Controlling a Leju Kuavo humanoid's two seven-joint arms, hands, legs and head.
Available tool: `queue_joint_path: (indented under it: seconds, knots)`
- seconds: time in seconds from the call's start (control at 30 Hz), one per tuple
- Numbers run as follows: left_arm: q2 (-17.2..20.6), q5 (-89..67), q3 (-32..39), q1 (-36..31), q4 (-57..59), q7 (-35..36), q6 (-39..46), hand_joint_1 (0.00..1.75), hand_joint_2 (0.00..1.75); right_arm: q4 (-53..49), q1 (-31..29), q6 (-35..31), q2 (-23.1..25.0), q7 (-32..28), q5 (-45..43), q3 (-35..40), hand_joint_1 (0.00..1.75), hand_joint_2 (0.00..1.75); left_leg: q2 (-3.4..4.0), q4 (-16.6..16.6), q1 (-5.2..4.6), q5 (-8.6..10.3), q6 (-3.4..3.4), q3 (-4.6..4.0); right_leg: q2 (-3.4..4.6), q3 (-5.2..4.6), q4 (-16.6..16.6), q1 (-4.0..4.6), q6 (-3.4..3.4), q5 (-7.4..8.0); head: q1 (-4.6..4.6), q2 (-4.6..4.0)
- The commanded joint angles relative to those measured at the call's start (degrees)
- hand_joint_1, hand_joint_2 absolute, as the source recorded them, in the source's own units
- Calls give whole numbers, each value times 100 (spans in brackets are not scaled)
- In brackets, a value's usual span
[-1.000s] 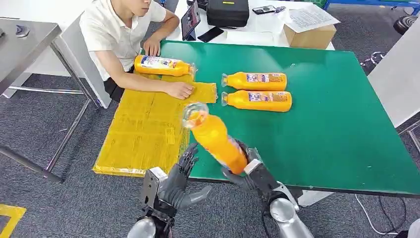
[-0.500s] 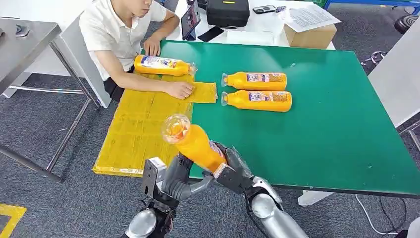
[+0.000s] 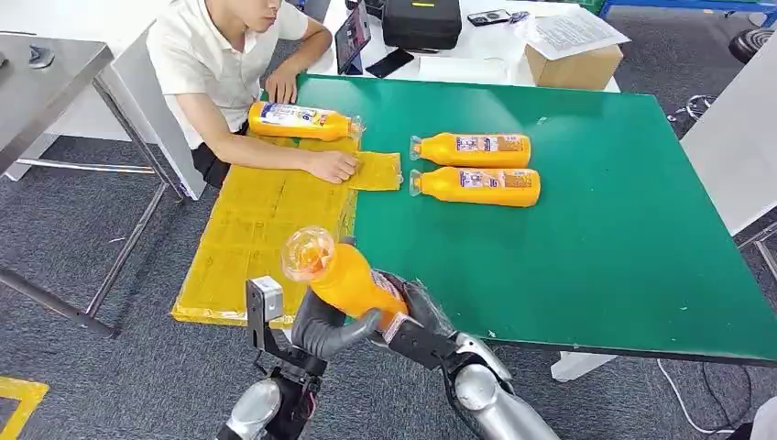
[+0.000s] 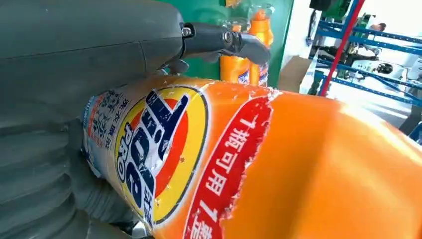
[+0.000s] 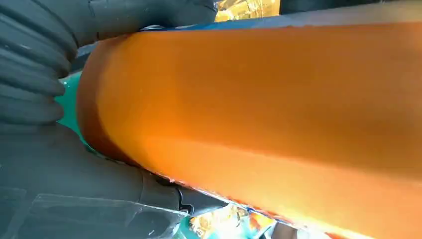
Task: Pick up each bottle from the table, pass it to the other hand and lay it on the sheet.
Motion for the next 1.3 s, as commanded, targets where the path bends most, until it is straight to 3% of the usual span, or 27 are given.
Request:
queue_joint_path:
  seconds: [0.03, 0.13, 0.17, 0.2, 0.23, 0.27, 0.47, 0.57, 0.6, 0.67, 1.07, 1.17, 1.3]
  knots:
    - [-35, 169, -151, -327, 172, -97, -187, 175, 175, 335, -181, 132, 33, -86, -75, 457, 143, 175, -3, -2, 3, -4, -7, 9, 2, 9, -1, 3, -7, -4, 2, 0]
    - [-35, 169, -151, -327, 172, -97, -187, 175, 175, 335, -181, 132, 33, -86, -75, 457, 143, 175, -3, -1, 8, -10, -12, 23, 4, 23, -2, 7, -13, -10, 2, 0]
    - [-17, 173, -162, -300, 98, -111, -199, 175, 175, 295, -147, 119, 47, -127, -137, 429, 10, 175, -4, 0, 8, -8, -11, 17, 2, 18, -3, 7, -12, -7, 2, 0]
    - [-10, 178, -162, -290, 54, -142, -215, 175, 175, 258, -100, 53, 83, -178, -175, 399, 0, 175, -2, 0, 10, -13, -13, 27, 7, 28, -4, 9, -15, -11, 0, 0]
    - [-3, 172, -161, -281, 7, -168, -218, 175, 175, 225, -67, 21, 100, -200, -176, 405, 0, 175, 0, 0, 6, -8, -10, 15, 6, 15, -1, 5, -11, -6, 0, 0]
    - [-11, 174, -144, -264, -37, -199, -212, 175, 175, 203, -44, -2, 119, -209, -177, 415, 0, 0, 0, 1, 9, -13, -14, 23, 8, 23, -1, 8, -15, -10, 0, 0]
    - [46, 268, 0, -36, -541, -301, -130, 175, 175, 186, 470, -25, 320, -268, -798, 94, 0, 0, -5, -2, 11, -13, -16, 25, 2, 26, -4, 10, -16, -13, 2, 0]
    - [132, 170, 123, 135, -837, -450, -86, 175, 175, 124, 908, 335, 639, -504, -1990, -641, 0, 0, -8, -5, 10, -11, -13, 24, -2, 24, -6, 9, -14, -13, 0, 0]
    - [151, 137, 192, 174, -910, -490, -19, 175, 175, -25, 1043, 184, 695, -584, -2115, -843, 0, 0, -8, -5, 11, -16, -16, 32, 0, 33, -7, 10, -17, -17, 2, 0]
    - [211, 65, 344, 253, -1058, -548, 101, 175, 175, -324, 1224, -342, 735, -763, -2081, -1107, 0, 0, -9, -1, 6, -6, -9, 7, -6, 5, -2, 5, -10, -9, 2, 0]
    - [216, 68, 367, 269, -1096, -542, 98, 175, 175, -472, 1257, -341, 716, -736, -2085, -1119, 0, 0, -3, -5, 5, -6, -11, 8, 1, 7, -5, 3, -16, -8, 2, 0]
    - [319, -1108, 375, 116, -1027, -1017, 991, 175, 175, -1113, 1575, -1123, 990, -1229, -2433, -1732, 0, 0, -1, -4, 3, -7, -10, 7, 4, 5, -2, 2, -15, -9, 2, 0]
    - [391, -2520, 477, -189, -661, -1162, 1909, 175, 175, -2181, 1845, -2552, 1513, -1229, -2886, -2816, 0, 0, -18, -1, 1, -4, -13, 1, -13, -1, 7, 0, -17, -14, 2, 0]
